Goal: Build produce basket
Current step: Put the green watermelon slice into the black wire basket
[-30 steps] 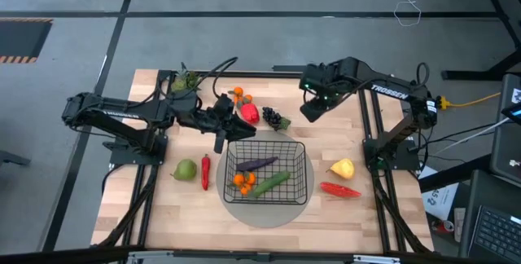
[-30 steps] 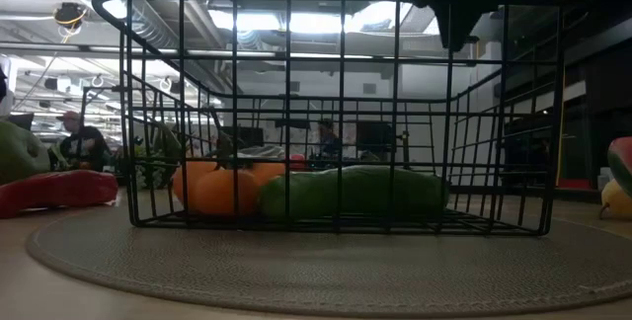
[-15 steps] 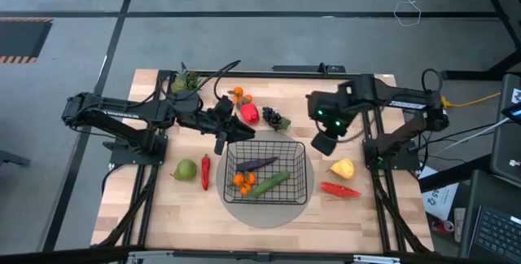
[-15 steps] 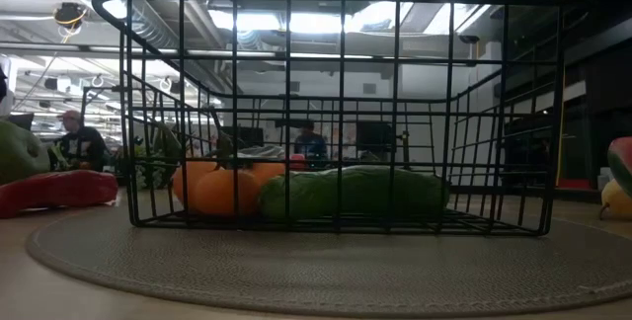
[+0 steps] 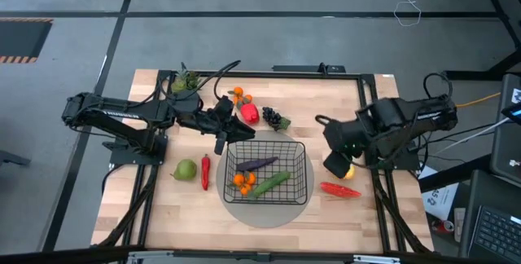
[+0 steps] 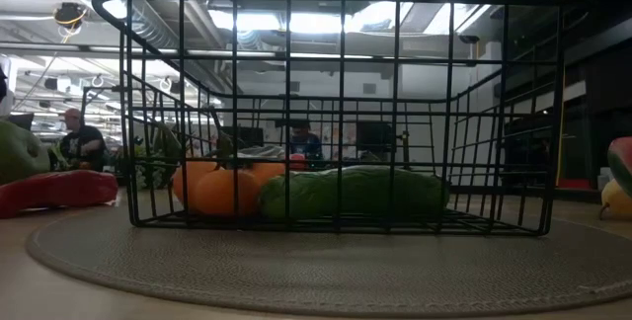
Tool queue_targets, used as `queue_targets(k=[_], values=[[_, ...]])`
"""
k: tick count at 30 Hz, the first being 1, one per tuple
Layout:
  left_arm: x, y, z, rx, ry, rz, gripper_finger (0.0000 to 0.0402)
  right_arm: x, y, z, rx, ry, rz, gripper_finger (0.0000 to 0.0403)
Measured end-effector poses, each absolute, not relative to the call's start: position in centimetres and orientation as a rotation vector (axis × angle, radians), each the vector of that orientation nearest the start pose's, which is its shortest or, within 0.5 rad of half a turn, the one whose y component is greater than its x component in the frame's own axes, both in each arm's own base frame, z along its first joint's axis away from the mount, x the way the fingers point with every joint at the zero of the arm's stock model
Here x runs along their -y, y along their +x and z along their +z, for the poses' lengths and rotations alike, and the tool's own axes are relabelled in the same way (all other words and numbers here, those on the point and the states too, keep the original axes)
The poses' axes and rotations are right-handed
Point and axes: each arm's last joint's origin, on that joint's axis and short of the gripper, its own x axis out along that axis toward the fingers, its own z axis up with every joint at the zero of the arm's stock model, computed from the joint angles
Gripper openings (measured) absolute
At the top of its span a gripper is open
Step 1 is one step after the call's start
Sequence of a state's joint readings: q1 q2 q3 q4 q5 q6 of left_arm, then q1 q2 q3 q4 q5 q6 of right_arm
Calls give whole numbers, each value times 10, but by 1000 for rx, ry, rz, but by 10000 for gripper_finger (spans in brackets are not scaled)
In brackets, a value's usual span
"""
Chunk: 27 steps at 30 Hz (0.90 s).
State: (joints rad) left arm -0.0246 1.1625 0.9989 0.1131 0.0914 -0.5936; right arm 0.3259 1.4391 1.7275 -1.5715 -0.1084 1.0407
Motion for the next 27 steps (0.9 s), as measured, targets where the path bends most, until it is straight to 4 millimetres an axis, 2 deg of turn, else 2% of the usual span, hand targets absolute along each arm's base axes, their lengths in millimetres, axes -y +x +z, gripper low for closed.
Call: queue_targets(k=[7,15,23,27], values=[[9,263,360,-87,-596,-96,87,-103,209,398,-1308,660,-347,131],[14,263,359,-100,-614,-111,87,-133,221,379,-1364,537,-350,131],[26,263,358,-119,-631,-150,87,-165,238,347,-1548,508,-332,131],[32,263,358,-121,-649,-148,87,-182,243,332,-1730,594,-294,131]])
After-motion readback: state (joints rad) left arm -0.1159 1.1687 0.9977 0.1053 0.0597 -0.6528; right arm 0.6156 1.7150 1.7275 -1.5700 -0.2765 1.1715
